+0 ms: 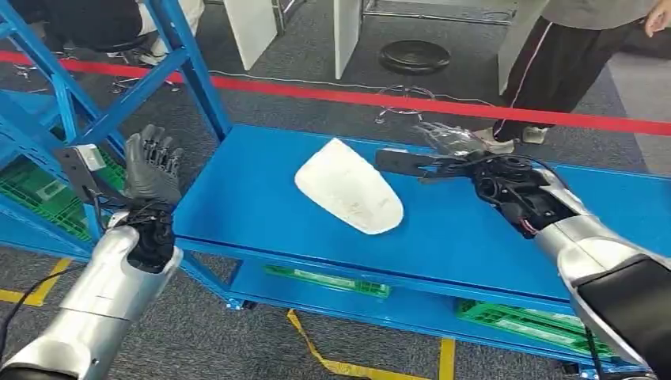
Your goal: Take the parts from the cabinet and place them on the table.
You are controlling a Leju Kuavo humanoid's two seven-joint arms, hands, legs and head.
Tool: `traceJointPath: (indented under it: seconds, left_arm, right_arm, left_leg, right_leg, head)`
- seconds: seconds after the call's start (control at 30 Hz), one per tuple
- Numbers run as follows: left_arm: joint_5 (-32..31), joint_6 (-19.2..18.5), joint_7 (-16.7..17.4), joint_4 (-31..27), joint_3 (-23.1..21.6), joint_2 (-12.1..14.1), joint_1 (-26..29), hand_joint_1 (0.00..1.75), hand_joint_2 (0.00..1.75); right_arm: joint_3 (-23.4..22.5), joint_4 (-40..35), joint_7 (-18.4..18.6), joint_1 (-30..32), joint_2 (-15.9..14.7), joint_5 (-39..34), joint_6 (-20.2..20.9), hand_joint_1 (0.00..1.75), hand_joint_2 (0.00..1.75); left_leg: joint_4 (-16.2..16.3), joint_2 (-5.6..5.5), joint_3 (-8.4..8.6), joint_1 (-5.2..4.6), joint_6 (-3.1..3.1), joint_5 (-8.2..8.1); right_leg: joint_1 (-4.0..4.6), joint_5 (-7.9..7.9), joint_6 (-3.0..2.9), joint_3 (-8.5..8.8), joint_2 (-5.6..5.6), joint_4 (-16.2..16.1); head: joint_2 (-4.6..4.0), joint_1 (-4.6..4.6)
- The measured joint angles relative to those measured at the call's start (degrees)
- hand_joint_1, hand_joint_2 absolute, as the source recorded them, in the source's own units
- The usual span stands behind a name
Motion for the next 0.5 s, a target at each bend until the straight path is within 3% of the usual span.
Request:
traceJointPath:
  seconds: [0.2,0.5]
  left_arm:
    - [-0.24,0.0,0.15,-0.22,0.0,0.0,0.01,0.0,0.0]
    - [-0.52,0.0,0.24,-0.63,0.0,0.0,0.03,0.0,0.0]
  right_arm:
    - [-1.23,0.0,0.13,1.17,0.85,-2.02,1.73,0.0,1.75]
    - [-6.01,-0.39,-1.38,1.72,2.23,-11.3,5.2,0.0,1.75]
  left_leg:
    - [0.0,-0.01,0.0,0.0,0.0,0.0]
    - [0.0,-0.01,0.0,0.0,0.0,0.0]
  right_leg:
    - [0.01,0.0,0.0,0.0,-0.01,0.0]
    - [0.0,0.0,0.0,0.0,-0.03,0.0]
  head:
    - [0.0,-0.02]
    - [0.0,0.02]
